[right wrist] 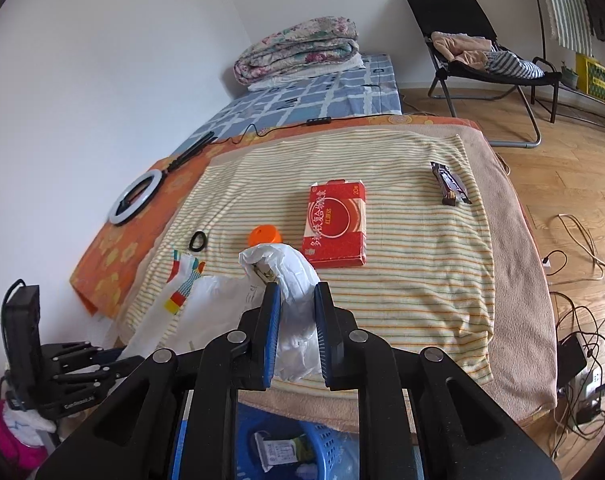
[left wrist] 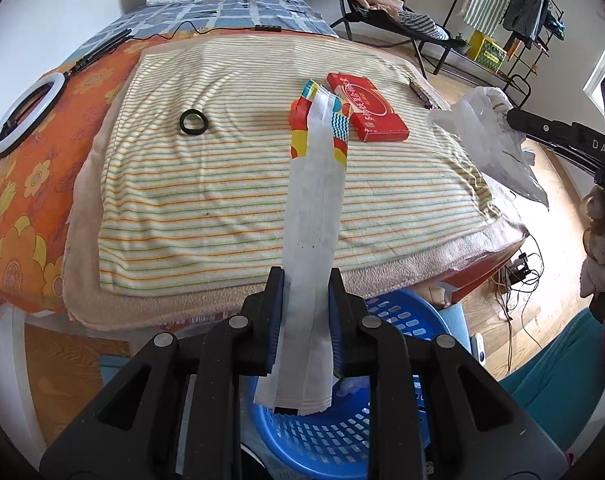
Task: Collect trash
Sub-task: 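Carry the plastic bag and paper strip down over the blue basket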
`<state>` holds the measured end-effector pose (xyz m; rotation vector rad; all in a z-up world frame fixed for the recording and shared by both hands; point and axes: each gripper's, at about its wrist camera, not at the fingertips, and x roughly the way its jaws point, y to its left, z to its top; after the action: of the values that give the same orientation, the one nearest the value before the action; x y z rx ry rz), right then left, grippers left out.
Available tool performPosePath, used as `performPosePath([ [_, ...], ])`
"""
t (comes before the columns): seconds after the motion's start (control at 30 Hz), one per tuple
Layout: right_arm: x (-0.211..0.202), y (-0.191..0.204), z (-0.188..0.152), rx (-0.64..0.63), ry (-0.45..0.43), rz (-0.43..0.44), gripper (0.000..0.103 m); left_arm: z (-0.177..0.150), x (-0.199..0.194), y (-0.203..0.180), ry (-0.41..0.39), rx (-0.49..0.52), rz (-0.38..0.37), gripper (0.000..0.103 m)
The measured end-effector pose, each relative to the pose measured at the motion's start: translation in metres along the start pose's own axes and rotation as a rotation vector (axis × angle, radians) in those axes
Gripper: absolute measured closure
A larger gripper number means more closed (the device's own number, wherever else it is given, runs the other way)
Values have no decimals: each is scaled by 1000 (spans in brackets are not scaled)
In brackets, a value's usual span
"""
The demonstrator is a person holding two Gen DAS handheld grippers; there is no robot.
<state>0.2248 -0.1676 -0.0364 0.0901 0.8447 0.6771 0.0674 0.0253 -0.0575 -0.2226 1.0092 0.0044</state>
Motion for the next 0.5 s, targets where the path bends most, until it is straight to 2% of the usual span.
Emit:
performPosePath([
  [0.5,-11,30,-94,-21,102,43,88,-89,-3,-23,119,-37,-82,83],
])
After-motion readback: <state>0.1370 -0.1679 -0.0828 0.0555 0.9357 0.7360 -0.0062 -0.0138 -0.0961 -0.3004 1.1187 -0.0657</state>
